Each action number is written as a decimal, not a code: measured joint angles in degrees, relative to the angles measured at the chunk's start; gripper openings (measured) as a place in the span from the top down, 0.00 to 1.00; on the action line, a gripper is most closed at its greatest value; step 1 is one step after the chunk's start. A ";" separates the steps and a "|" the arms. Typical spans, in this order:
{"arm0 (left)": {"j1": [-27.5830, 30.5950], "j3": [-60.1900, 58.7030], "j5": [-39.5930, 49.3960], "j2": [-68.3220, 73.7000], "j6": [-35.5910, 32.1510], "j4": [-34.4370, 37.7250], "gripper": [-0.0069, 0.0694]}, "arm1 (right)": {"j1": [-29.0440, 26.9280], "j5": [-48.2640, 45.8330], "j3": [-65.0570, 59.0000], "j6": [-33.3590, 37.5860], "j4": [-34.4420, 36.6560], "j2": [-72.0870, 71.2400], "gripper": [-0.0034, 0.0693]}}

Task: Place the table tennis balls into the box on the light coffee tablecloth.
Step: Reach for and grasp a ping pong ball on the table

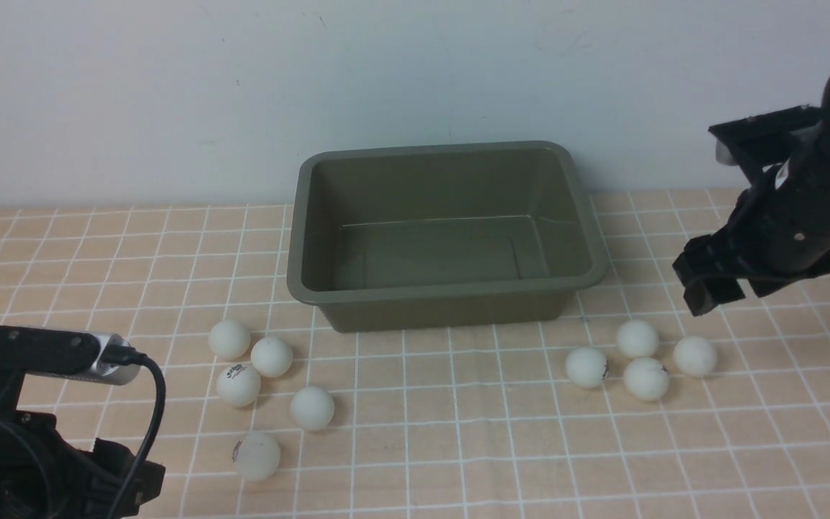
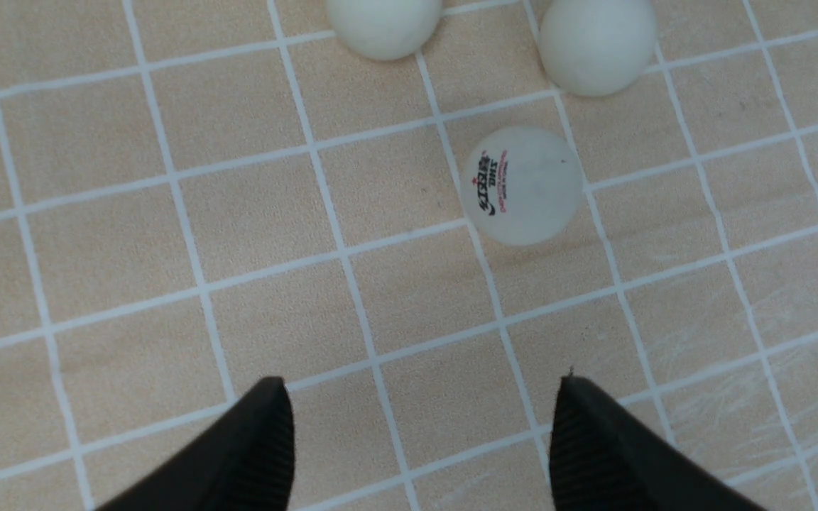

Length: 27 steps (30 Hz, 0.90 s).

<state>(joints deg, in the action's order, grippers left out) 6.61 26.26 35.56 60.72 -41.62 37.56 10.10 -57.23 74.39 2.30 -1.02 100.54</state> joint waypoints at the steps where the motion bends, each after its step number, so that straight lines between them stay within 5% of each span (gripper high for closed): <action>1: 0.00 0.00 0.00 0.00 0.00 0.00 0.38 | 0.00 0.74 0.00 0.00 -0.06 0.82 0.26; 27: 0.00 0.00 0.00 0.00 -0.10 0.00 0.38 | 0.00 4.32 0.19 -0.20 -2.93 8.42 0.25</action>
<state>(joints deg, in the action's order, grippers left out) 6.61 26.26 35.56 60.72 -41.72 37.56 10.10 -52.91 74.58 2.10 -3.94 108.95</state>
